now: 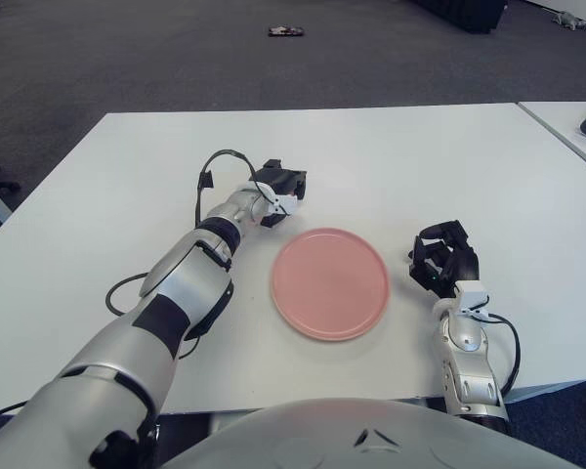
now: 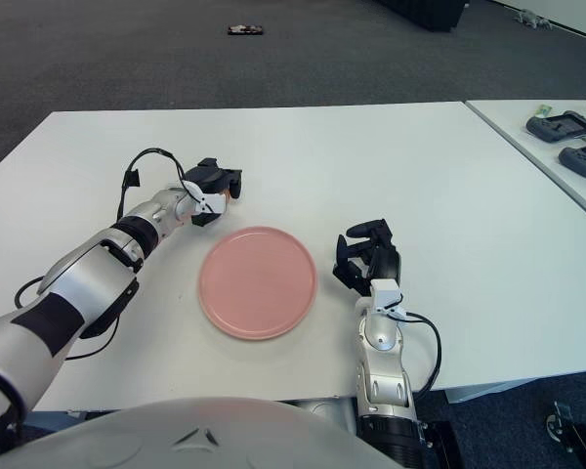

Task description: Put the apple into the plate.

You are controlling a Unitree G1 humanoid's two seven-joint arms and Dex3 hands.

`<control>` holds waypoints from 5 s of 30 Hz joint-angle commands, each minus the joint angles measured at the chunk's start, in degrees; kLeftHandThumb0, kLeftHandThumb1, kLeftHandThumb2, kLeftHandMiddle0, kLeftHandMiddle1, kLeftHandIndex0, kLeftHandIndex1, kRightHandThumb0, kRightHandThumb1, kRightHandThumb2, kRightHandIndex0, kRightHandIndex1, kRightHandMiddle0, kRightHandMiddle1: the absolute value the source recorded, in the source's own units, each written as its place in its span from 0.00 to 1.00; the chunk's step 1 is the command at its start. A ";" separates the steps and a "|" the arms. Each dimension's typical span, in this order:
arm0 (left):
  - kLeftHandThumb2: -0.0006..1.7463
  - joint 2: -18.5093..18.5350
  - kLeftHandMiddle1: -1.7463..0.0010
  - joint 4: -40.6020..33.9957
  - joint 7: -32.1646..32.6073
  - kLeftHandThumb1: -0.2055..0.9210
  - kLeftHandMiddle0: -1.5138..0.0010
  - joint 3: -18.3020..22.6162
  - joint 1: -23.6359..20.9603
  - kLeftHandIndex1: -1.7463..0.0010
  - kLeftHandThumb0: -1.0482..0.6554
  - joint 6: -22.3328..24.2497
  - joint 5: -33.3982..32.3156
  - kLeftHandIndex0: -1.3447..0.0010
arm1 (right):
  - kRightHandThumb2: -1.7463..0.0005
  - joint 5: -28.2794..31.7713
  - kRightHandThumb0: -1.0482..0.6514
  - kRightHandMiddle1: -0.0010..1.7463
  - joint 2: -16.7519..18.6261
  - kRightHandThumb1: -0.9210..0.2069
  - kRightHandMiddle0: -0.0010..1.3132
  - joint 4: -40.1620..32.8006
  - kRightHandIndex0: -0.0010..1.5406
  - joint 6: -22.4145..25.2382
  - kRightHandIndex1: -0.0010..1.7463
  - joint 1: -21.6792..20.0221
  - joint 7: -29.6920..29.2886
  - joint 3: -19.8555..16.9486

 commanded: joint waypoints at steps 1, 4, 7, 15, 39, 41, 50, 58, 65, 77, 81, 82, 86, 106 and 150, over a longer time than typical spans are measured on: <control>0.94 0.80 0.12 0.58 0.04 0.16 0.38 0.02 0.50 0.00 0.61 0.22 0.49 0.52 | 0.48 -0.32 0.39 1.00 0.13 0.24 0.27 -0.05 0.37 -0.35 0.89 -0.61 -0.39 -0.31; 0.94 0.76 0.12 0.59 -0.36 0.15 0.38 0.18 0.44 0.00 0.61 0.22 0.31 0.51 | 0.49 -0.47 0.39 1.00 0.02 0.24 0.27 -0.02 0.37 -0.19 0.89 -0.66 -0.38 -0.29; 0.95 0.76 0.13 0.59 -0.64 0.15 0.37 0.27 0.38 0.00 0.61 0.29 0.21 0.51 | 0.49 -0.70 0.39 1.00 -0.11 0.23 0.27 0.05 0.36 -0.26 0.89 -0.68 -0.46 -0.29; 0.96 0.65 0.12 0.56 -1.08 0.12 0.36 1.22 0.46 0.00 0.61 0.66 -0.77 0.50 | 0.50 -1.10 0.39 1.00 -0.31 0.22 0.26 0.21 0.35 -0.52 0.91 -0.69 -0.77 -0.23; 1.00 0.10 0.08 -0.28 -10.81 0.09 0.36 13.76 0.28 0.00 0.61 2.15 -12.97 0.49 | 0.49 -0.11 0.39 1.00 0.02 0.23 0.27 1.58 0.36 -1.87 0.92 -1.32 -0.50 -0.83; 1.00 0.13 0.08 -0.58 -13.19 0.09 0.36 16.26 0.14 0.00 0.61 1.69 -15.62 0.49 | 0.49 0.01 0.39 1.00 0.19 0.23 0.27 1.22 0.37 -1.31 0.91 -1.24 -0.45 -0.81; 1.00 0.28 0.06 -1.60 -20.11 0.10 0.37 22.99 -0.02 0.00 0.61 -0.32 -22.62 0.48 | 0.49 -0.60 0.39 1.00 0.39 0.23 0.27 0.88 0.38 -0.65 0.89 -1.30 -0.94 -0.81; 1.00 -0.53 0.07 -2.97 -27.86 0.10 0.37 30.01 -0.26 0.00 0.61 0.05 -30.56 0.48 | 0.49 -0.97 0.39 1.00 0.61 0.23 0.27 0.62 0.37 -0.20 0.89 -1.35 -1.36 -0.68; 1.00 -1.07 0.08 -3.91 -33.48 0.09 0.36 33.97 -0.33 0.00 0.61 1.48 -35.34 0.48 | 0.50 -0.49 0.39 1.00 0.51 0.23 0.26 -0.12 0.36 0.81 0.89 -1.02 -0.73 -0.53; 1.00 -2.18 0.09 -7.59 -39.76 0.08 0.35 36.53 0.09 0.00 0.61 2.14 -39.56 0.47 | 0.49 -0.33 0.39 1.00 0.53 0.23 0.27 -0.94 0.37 1.37 0.88 -0.71 -0.10 -0.40; 1.00 -2.64 0.09 -9.55 -41.82 0.08 0.35 36.69 0.92 0.00 0.61 0.78 -40.67 0.47 | 0.49 0.17 0.39 1.00 0.77 0.23 0.27 -1.59 0.37 2.49 0.88 -0.64 0.17 -0.36; 1.00 -2.85 0.09 -10.20 -42.95 0.08 0.35 36.91 1.24 0.00 0.61 0.11 -41.27 0.47 | 0.49 0.25 0.39 1.00 0.83 0.23 0.27 -1.75 0.37 2.79 0.88 -0.65 0.20 -0.35; 1.00 -3.24 0.10 -11.81 -45.40 0.08 0.35 37.21 2.05 0.00 0.61 -0.83 -42.62 0.47 | 0.49 0.08 0.39 1.00 0.89 0.24 0.27 -2.18 0.37 3.34 0.88 -0.57 0.26 -0.30; 1.00 -0.29 0.08 -17.46 -21.22 0.09 0.36 22.88 5.90 0.00 0.61 -15.44 -21.00 0.48 | 0.48 -0.03 0.39 1.00 0.67 0.24 0.28 -1.94 0.38 2.72 0.90 -0.54 0.55 -0.22; 0.41 3.64 1.00 -6.71 0.96 0.68 1.00 -8.33 -5.86 1.00 0.00 -8.75 13.14 1.00 | 0.48 -0.93 0.39 1.00 0.96 0.24 0.27 -2.38 0.36 3.46 0.88 -0.49 -0.29 -0.02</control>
